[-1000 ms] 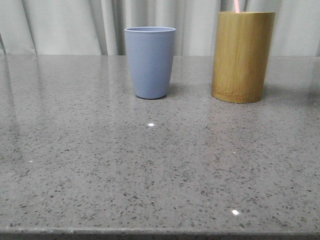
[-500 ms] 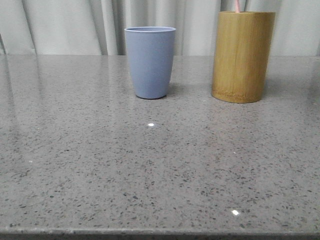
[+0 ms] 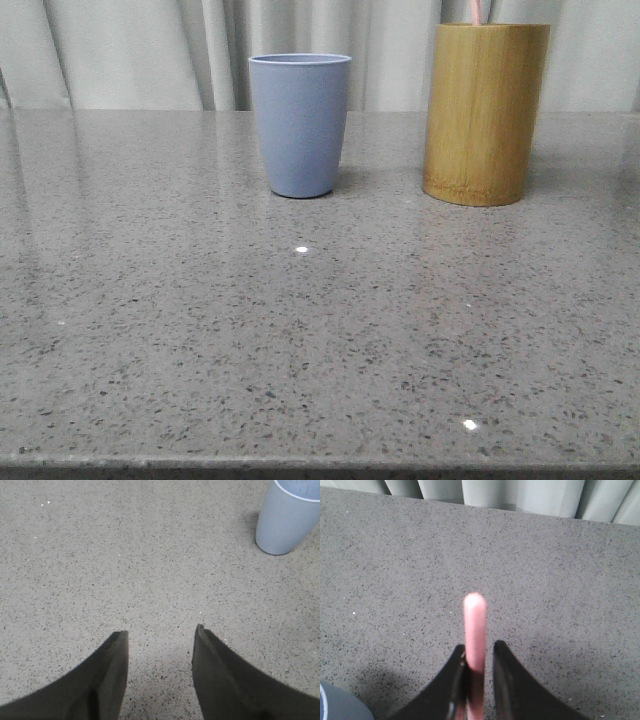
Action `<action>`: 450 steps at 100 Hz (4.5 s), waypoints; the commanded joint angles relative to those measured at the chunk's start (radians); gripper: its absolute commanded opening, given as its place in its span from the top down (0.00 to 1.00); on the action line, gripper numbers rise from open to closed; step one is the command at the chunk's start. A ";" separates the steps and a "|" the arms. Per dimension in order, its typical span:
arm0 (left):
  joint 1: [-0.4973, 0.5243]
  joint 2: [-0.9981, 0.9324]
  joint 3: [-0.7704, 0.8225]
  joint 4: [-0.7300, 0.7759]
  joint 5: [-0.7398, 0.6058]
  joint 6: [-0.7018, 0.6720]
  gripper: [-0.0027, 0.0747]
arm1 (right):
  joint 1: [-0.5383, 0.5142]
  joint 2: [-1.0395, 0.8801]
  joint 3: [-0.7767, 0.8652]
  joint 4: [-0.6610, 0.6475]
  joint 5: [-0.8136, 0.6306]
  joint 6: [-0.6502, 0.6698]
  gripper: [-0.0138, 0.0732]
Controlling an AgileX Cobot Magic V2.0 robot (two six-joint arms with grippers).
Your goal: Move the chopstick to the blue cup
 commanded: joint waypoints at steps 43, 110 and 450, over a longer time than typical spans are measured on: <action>0.001 -0.005 -0.026 -0.007 -0.068 -0.012 0.59 | 0.001 -0.052 -0.049 0.006 -0.077 -0.008 0.79; 0.001 -0.005 -0.026 -0.007 -0.068 -0.012 0.59 | 0.080 -0.122 -0.411 0.013 0.073 -0.009 0.79; 0.001 -0.233 0.112 -0.008 -0.216 -0.031 0.99 | -0.115 -1.125 0.928 -0.156 -0.216 0.158 0.92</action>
